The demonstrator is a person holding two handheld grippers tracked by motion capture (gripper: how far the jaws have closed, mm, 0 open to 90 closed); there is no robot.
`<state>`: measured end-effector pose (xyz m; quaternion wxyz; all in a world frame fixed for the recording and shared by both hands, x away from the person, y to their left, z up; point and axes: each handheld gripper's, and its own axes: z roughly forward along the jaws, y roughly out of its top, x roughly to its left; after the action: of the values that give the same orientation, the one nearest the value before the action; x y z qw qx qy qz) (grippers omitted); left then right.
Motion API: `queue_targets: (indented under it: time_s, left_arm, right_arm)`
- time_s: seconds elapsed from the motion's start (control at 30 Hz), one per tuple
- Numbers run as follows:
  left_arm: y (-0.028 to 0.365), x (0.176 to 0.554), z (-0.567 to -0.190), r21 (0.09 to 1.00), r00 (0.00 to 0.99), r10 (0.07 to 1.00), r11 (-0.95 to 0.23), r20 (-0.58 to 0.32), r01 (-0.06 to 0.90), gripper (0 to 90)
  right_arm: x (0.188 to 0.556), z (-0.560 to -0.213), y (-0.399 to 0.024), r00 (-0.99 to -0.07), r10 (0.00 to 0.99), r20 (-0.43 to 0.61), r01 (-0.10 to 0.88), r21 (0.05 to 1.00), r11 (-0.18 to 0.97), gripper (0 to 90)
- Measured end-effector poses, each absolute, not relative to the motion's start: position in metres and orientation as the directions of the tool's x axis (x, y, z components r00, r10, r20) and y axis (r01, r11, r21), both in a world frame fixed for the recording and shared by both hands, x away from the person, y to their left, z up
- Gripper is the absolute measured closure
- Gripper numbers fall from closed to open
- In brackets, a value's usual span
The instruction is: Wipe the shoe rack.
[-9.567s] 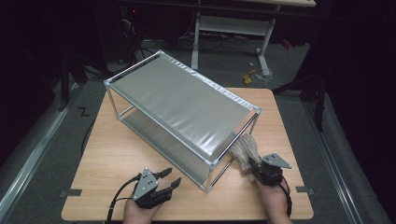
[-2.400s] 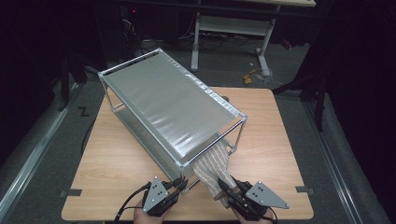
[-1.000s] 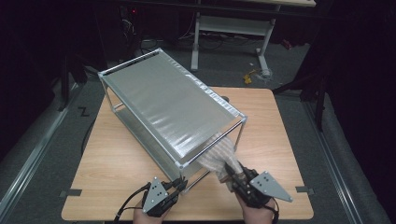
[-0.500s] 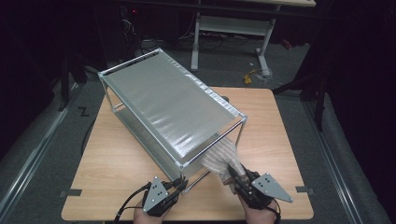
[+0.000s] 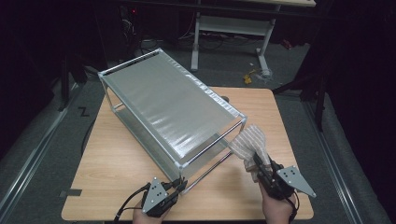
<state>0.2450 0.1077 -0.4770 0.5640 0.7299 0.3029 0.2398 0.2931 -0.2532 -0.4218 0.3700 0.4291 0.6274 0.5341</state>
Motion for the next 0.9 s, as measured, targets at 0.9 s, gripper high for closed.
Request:
queue_targets:
  time_s: [0.9]
  left_arm:
    - [0.12,0.239,-0.476,0.968,0.685,0.729,-0.176,0.007,0.177,79.3]
  right_arm:
    - [0.348,-0.485,-0.242,-0.333,0.943,-0.026,0.431,0.885,0.176,70.4]
